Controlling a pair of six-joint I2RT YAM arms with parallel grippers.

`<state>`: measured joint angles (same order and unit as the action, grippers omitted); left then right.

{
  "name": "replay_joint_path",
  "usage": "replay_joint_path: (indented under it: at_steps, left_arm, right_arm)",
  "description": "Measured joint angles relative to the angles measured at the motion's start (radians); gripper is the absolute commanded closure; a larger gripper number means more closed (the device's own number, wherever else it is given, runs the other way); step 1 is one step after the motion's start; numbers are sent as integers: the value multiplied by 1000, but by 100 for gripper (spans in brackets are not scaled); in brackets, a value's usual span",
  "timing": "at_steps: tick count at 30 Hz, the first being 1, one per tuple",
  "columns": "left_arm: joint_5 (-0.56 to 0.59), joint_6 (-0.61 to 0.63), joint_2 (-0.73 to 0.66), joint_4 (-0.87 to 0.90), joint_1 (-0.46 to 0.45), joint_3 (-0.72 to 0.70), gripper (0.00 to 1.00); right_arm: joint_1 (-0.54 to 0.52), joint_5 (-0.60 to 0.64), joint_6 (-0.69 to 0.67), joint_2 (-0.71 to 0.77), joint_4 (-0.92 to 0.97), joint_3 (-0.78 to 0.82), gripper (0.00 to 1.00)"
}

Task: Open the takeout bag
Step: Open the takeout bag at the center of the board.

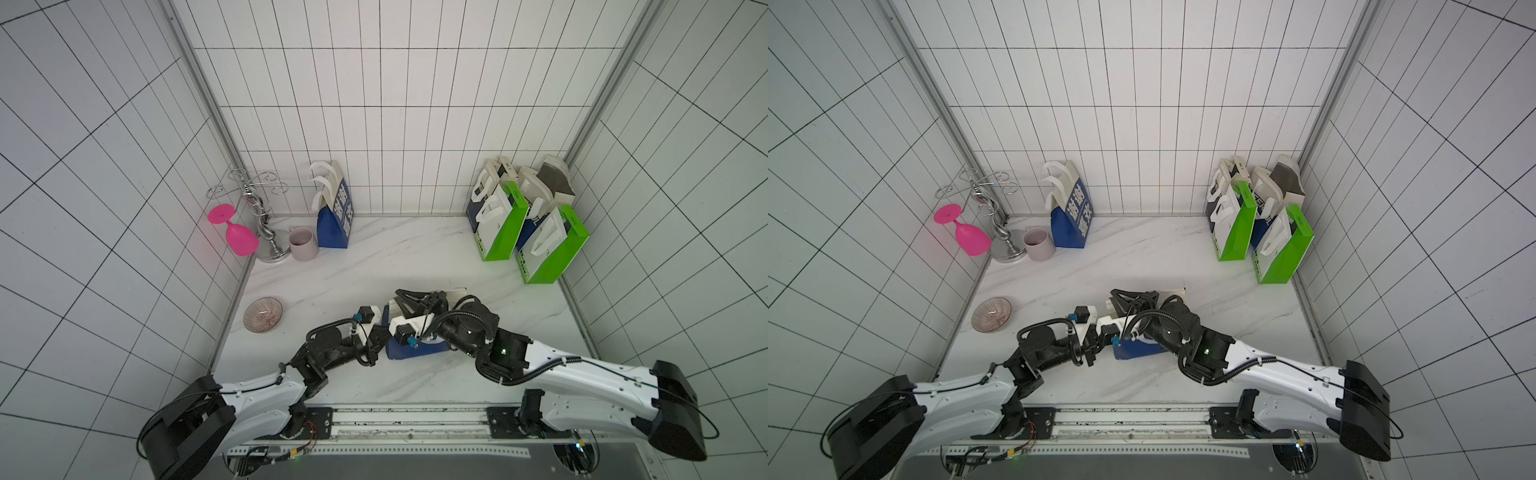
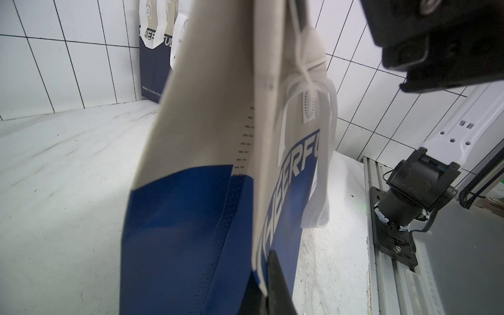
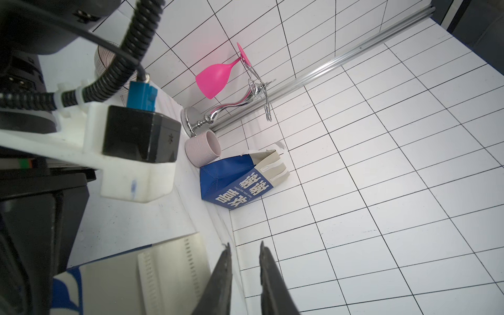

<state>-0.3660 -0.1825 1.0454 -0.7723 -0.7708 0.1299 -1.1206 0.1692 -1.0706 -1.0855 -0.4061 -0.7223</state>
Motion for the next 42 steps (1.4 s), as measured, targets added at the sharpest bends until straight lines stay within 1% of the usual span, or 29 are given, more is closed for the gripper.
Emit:
replay_joint_path:
  at_steps: [4, 10, 15, 29, 36, 42]
  left_arm:
    - [0, 0, -1, 3, 0, 0, 100]
    - [0, 0, -1, 5, 0, 0, 100]
    - [0, 0, -2, 6, -1, 0, 100]
    - [2, 0, -3, 6, -1, 0, 100]
    - [6, 0, -3, 6, -1, 0, 100]
    - [8, 0, -3, 6, -1, 1, 100]
  right_arm:
    - [0, -26, 24, 26, 15, 14, 75]
    - [-20, -78, 47, 89, 97, 18, 75]
    - [-27, -89, 50, 87, 148, 18, 73]
    - [-27, -18, 22, -2, 146, 18, 60]
    - [-27, 18, -7, -31, 108, 18, 59]
    - [-34, 69, -42, -62, 44, 18, 63]
